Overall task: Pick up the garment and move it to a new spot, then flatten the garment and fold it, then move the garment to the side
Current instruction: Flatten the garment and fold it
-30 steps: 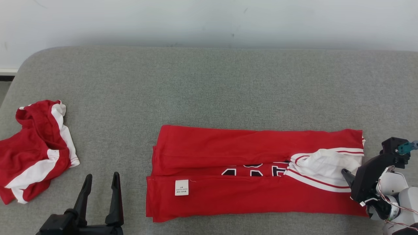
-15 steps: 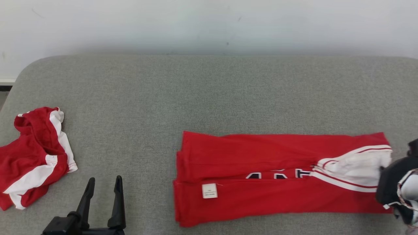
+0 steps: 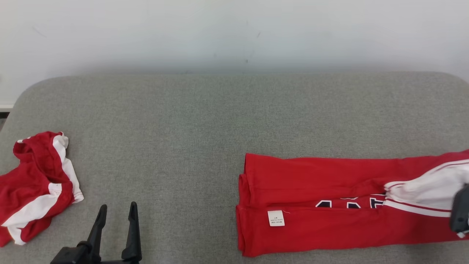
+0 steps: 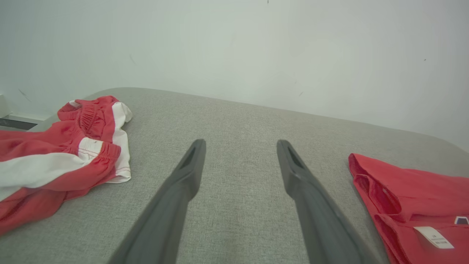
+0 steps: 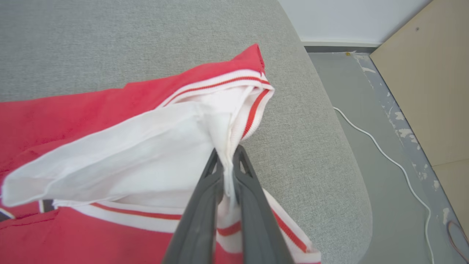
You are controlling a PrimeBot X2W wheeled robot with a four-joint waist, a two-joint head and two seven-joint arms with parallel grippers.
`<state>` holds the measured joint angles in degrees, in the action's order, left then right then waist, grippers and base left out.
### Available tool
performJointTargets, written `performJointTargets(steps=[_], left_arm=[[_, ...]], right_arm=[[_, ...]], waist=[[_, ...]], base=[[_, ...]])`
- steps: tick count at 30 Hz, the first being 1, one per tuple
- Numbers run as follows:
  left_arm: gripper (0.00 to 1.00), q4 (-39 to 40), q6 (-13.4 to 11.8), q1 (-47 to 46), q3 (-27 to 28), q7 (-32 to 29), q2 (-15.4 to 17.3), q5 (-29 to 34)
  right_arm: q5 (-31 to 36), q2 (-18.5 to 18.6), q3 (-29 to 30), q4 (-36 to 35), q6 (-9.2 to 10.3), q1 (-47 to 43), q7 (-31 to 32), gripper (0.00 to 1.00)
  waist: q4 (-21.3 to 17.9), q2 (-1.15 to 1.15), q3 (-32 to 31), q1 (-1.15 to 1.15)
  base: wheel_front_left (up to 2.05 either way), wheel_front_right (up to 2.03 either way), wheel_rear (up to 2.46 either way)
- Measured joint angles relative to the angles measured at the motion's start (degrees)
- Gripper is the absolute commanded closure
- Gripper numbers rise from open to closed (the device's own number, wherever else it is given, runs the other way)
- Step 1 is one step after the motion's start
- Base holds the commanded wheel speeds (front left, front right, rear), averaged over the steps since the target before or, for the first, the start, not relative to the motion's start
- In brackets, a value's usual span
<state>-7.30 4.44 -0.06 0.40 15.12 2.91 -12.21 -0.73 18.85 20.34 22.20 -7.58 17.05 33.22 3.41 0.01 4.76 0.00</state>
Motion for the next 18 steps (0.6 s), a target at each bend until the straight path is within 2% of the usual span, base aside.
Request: performJointTargets(steps=[5, 10, 14, 18], left_arm=[[0.0, -0.25, -0.4, 1.08, 0.41, 0.0, 0.0, -0.1], [0.0, 0.03, -0.47, 1.72, 0.4, 0.0, 0.01, -0.42], [0.0, 0.22, -0.47, 1.72, 0.15, 0.0, -0.01, -0.41], [0.0, 0.36, -0.49, 1.56, -0.52, 0.0, 0.01, -0.55]], right_arm=[[-1.64, -2.05, -7.51, -5.97, 0.01, -0.72, 2.57, 1.0], [-5.32, -3.19, -18.23, -12.28, 0.01, -0.87, 5.19, 1.0], [-8.38, -3.42, -26.77, -13.9, 0.01, -0.27, 6.2, 1.0], [-11.22, -6.25, -34.45, -12.11, 0.01, 1.98, 6.12, 1.0]], waist=[[-0.68, 0.0, -1.73, -0.01], [-1.27, 0.0, -3.23, -0.01], [-1.35, 0.0, -3.26, -0.01], [-1.04, 0.0, -2.36, -0.01]], base=[[0.0, 0.0, 0.0], [0.0, 0.0, 0.0], [0.0, 0.0, 0.0], [0.0, 0.0, 0.0]])
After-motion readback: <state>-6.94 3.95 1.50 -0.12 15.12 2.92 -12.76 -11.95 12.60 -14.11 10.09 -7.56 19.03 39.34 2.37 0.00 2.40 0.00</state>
